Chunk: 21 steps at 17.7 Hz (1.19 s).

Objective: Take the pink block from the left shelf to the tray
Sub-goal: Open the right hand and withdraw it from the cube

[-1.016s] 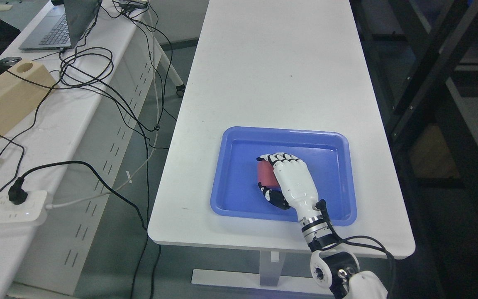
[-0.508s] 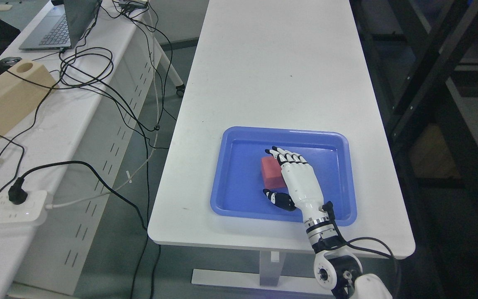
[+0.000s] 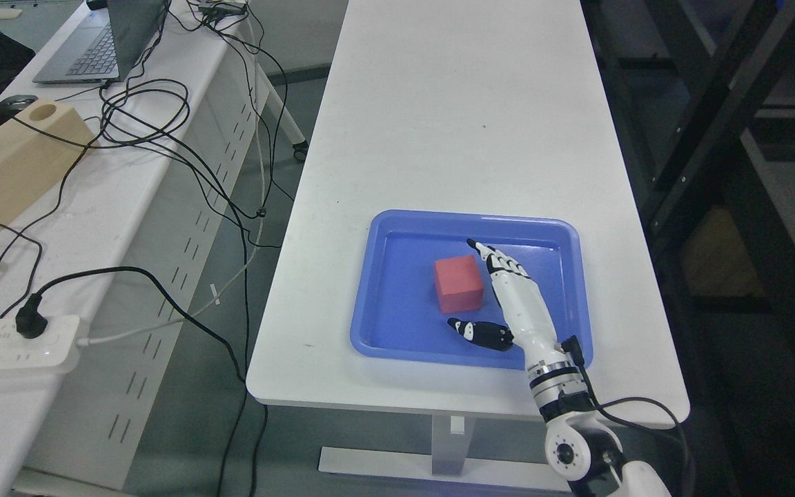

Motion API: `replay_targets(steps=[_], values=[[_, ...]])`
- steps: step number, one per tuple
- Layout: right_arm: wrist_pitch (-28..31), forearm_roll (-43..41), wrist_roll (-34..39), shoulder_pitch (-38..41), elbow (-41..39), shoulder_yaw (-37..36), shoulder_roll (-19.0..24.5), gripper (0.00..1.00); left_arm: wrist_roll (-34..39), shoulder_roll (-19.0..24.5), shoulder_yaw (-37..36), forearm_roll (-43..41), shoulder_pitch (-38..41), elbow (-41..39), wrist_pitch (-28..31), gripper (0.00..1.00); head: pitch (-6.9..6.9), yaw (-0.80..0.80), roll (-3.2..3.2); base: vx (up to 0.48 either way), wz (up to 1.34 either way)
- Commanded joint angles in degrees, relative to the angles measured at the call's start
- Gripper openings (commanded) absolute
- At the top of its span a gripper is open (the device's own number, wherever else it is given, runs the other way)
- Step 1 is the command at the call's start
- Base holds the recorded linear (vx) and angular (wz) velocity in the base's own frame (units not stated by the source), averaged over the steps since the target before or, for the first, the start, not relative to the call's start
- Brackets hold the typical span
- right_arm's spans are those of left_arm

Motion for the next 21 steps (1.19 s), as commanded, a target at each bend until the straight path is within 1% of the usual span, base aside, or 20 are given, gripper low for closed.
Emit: replay_targets(steps=[1, 2, 7, 9, 10, 11, 12, 15, 19, 21], values=[[0.1, -29.4, 4.6, 0.4, -1.9, -9.8, -1.0, 0.99, 0.0, 1.0, 0.0, 0.0, -1.1, -1.0, 0.0, 1.00, 0.00, 0.00, 0.00, -0.012, 0.00], [0.2, -32.9, 4.8, 0.4, -1.9, -10.4, -1.0, 0.99, 0.0, 1.0, 0.0, 0.0, -1.1, -1.0, 0.0, 1.00, 0.00, 0.00, 0.00, -0.012, 0.00], [0.2, -44.7, 8.3, 0.4, -1.9, -11.9, -1.0, 0.99, 0.0, 1.0, 0.0, 0.0, -1.1, -1.0, 0.0, 1.00, 0.00, 0.00, 0.00, -0.041, 0.00], [-0.3, -50.9, 11.5, 0.4, -2.0, -13.6, -1.0, 1.00, 0.0, 1.0, -0.1, 0.0, -1.1, -1.0, 0.0, 1.00, 0.00, 0.00, 0.00, -0.066, 0.00], [-1.0, -52.1, 13.7, 0.4, -2.0, -14.0, -1.0, 1.00, 0.0, 1.0, 0.0, 0.0, -1.1, -1.0, 0.0, 1.00, 0.00, 0.00, 0.00, -0.074, 0.00], [-4.4, -52.4, 17.0, 0.3, -2.0, -14.2, -1.0, 1.00, 0.0, 1.0, 0.0, 0.0, -1.1, -1.0, 0.0, 1.00, 0.00, 0.00, 0.00, -0.095, 0.00], [-8.6, -52.5, 18.5, 0.3, -2.0, -14.6, -1.0, 1.00, 0.0, 1.0, 0.0, 0.0, -1.1, -1.0, 0.0, 1.00, 0.00, 0.00, 0.00, -0.118, 0.00], [-18.3, -55.4, 19.1, 0.3, -2.1, -16.4, -1.0, 1.00, 0.0, 1.0, -0.1, 0.0, -1.1, -1.0, 0.0, 1.00, 0.00, 0.00, 0.00, -0.116, -0.01], [-24.0, -57.4, 21.1, 0.3, -2.0, -17.5, -1.0, 1.00, 0.0, 1.0, 0.0, 0.0, -1.1, -1.0, 0.0, 1.00, 0.00, 0.00, 0.00, -0.115, 0.03], [-24.0, -58.7, 19.9, 0.3, -2.0, -20.3, -1.0, 1.00, 0.0, 1.0, -0.1, 0.0, -1.1, -1.0, 0.0, 1.00, 0.00, 0.00, 0.00, -0.133, 0.06]])
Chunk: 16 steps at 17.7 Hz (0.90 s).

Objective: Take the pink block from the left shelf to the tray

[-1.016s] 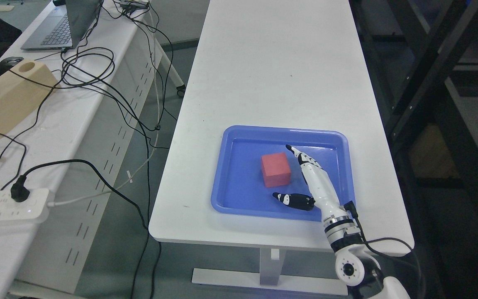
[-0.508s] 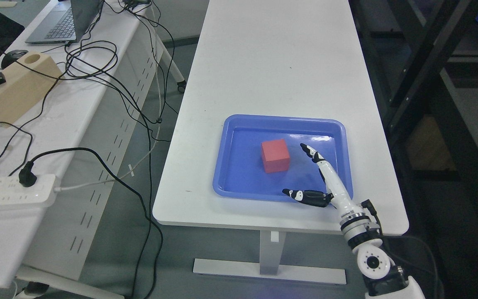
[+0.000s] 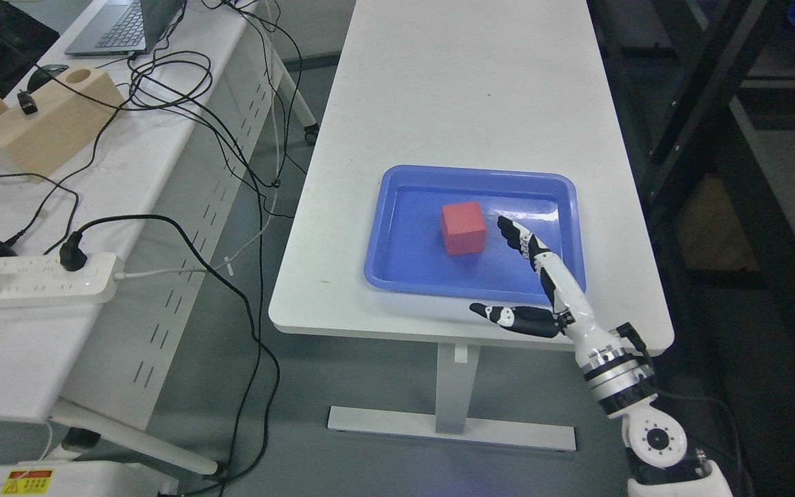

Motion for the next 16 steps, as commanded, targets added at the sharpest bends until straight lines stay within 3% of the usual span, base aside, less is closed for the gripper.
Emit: replay_targets(steps=[1, 5, 11, 13, 16], values=[[-7.5, -25.5, -2.0, 0.1, -0.1, -8.9, -1.0, 1.00, 0.0, 1.0, 0.0, 0.0, -1.0, -1.0, 0.0, 1.00, 0.00, 0.00, 0.00, -0.143, 0.07], [-3.9, -25.8, -4.9, 2.6, -0.1, -12.7, -1.0, 1.00, 0.0, 1.0, 0.0, 0.0, -1.1, -1.0, 0.0, 1.00, 0.00, 0.00, 0.00, -0.141, 0.06], [7.6, -24.2, -7.0, 3.8, 0.4, -13.7, -1.0, 1.00, 0.0, 1.0, 0.0, 0.0, -1.1, -1.0, 0.0, 1.00, 0.00, 0.00, 0.00, -0.110, -0.20], [10.7, -18.2, -7.4, 5.4, 0.4, -13.3, -1.0, 1.00, 0.0, 1.0, -0.1, 0.0, -1.1, -1.0, 0.0, 1.00, 0.00, 0.00, 0.00, -0.100, -0.29], [9.5, -9.8, -7.0, 8.4, 0.4, -12.1, -1.0, 1.00, 0.0, 1.0, 0.0, 0.0, -1.1, -1.0, 0.0, 1.00, 0.00, 0.00, 0.00, -0.116, -0.21]])
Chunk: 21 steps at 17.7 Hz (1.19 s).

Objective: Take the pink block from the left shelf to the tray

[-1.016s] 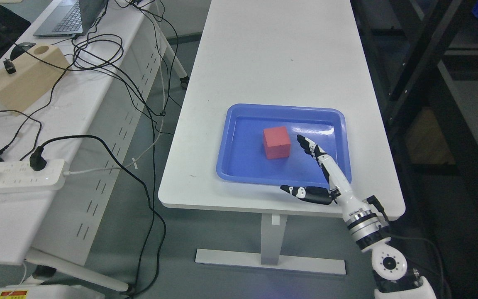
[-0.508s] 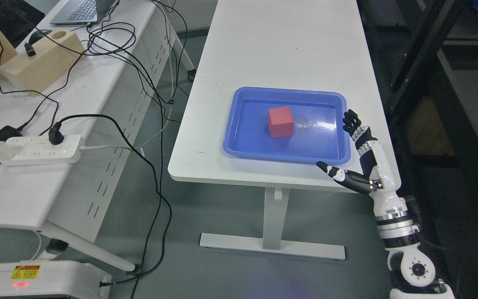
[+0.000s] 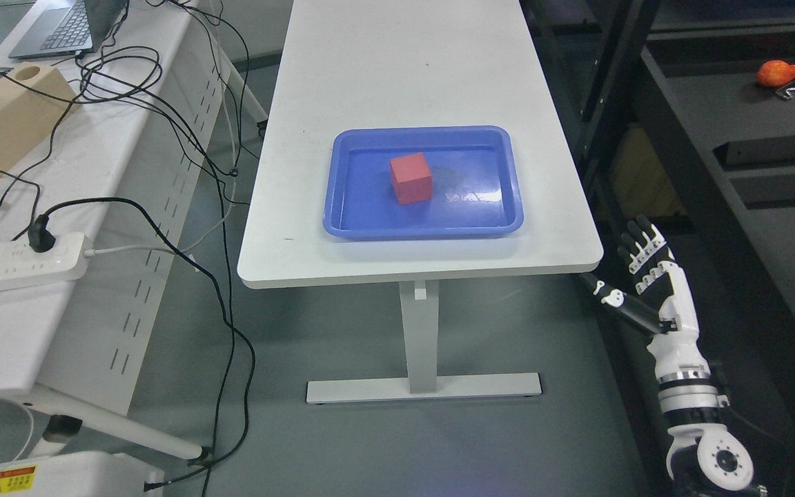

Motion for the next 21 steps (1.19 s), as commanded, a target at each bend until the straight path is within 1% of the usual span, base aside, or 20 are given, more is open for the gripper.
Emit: replay_targets(steps=[1, 2, 3, 5, 7, 10, 17, 19, 21], values=[[-2.4, 6.8, 0.6, 4.8, 0.2, -1.7, -1.0, 1.00, 0.0, 1.0, 0.0, 0.0, -1.1, -1.0, 0.0, 1.00, 0.00, 0.00, 0.00, -0.114, -0.13], [-5.8, 6.8, 0.9, 6.0, 0.3, -1.7, -1.0, 1.00, 0.0, 1.0, 0.0, 0.0, -1.1, -1.0, 0.0, 1.00, 0.00, 0.00, 0.00, -0.135, -0.05], [-6.8, 6.8, 0.9, 6.7, 0.4, -1.7, -1.0, 1.00, 0.0, 1.0, 0.0, 0.0, -1.1, -1.0, 0.0, 1.00, 0.00, 0.00, 0.00, -0.135, -0.05], [-6.7, 6.8, 1.0, 7.1, 1.4, -1.4, -1.0, 1.00, 0.0, 1.0, 0.0, 0.0, -1.1, -1.0, 0.0, 1.00, 0.00, 0.00, 0.00, -0.140, 0.01], [-6.4, 6.8, 1.1, 7.5, 3.2, 0.4, -1.0, 1.00, 0.0, 1.0, 0.0, 0.0, -1.1, -1.0, 0.0, 1.00, 0.00, 0.00, 0.00, -0.133, 0.05], [-3.6, 6.8, 1.2, 7.5, 5.0, 2.0, -1.0, 1.00, 0.0, 1.0, 0.0, 0.0, -1.1, -1.0, 0.0, 1.00, 0.00, 0.00, 0.00, -0.157, 0.08], [-5.1, 6.7, 0.7, 6.9, 5.0, 2.7, -1.0, 1.00, 0.0, 1.0, 0.0, 0.0, -1.1, -1.0, 0.0, 1.00, 0.00, 0.00, 0.00, -0.127, 0.10], [-4.9, 6.7, -0.1, 6.0, 5.0, 5.4, -1.0, 1.00, 0.0, 1.0, 0.0, 0.0, -1.1, -1.0, 0.0, 1.00, 0.00, 0.00, 0.00, -0.068, 0.06], [-3.3, 5.2, -4.1, 5.0, 4.9, 7.6, -1.0, 1.00, 0.0, 1.0, 0.0, 0.0, -1.1, -1.0, 0.0, 1.00, 0.00, 0.00, 0.00, -0.044, 0.03]])
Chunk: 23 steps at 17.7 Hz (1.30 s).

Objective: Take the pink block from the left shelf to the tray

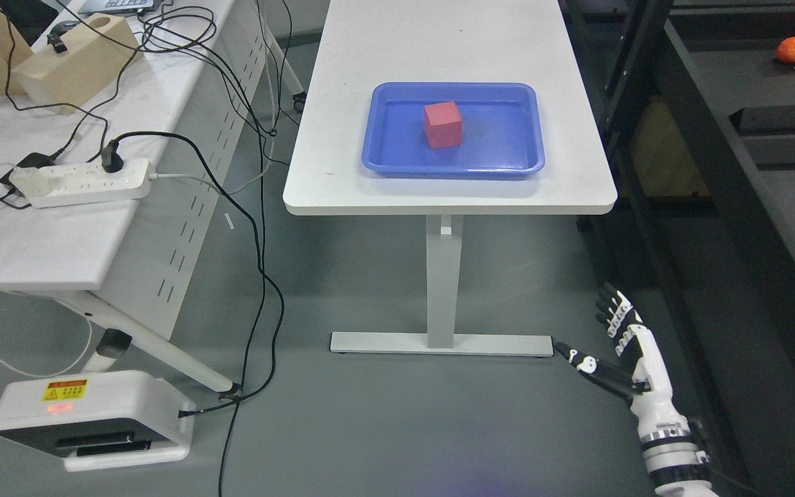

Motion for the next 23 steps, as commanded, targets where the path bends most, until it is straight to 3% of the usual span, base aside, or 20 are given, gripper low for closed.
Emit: replay_targets(steps=[1, 3, 9, 23], values=[[3.6, -2.3, -7.9, -1.7, 1.0, 5.9, -1.0, 1.00, 0.0, 1.0, 0.1, 0.0, -1.0, -1.0, 0.0, 1.00, 0.00, 0.00, 0.00, -0.014, 0.00], [4.8, -3.0, -10.6, -1.7, 0.8, 7.0, -1.0, 1.00, 0.0, 1.0, 0.0, 0.0, -1.0, -1.0, 0.0, 1.00, 0.00, 0.00, 0.00, -0.007, 0.00], [7.9, -1.2, -10.0, -3.9, -0.9, 12.3, -1.0, 1.00, 0.0, 1.0, 0.1, 0.0, -1.1, -1.0, 0.0, 1.00, 0.00, 0.00, 0.00, 0.000, 0.00], [8.0, 0.5, -10.9, -3.9, -3.9, 7.7, -1.0, 1.00, 0.0, 1.0, 0.0, 0.0, -1.1, -1.0, 0.0, 1.00, 0.00, 0.00, 0.00, 0.000, 0.00]])
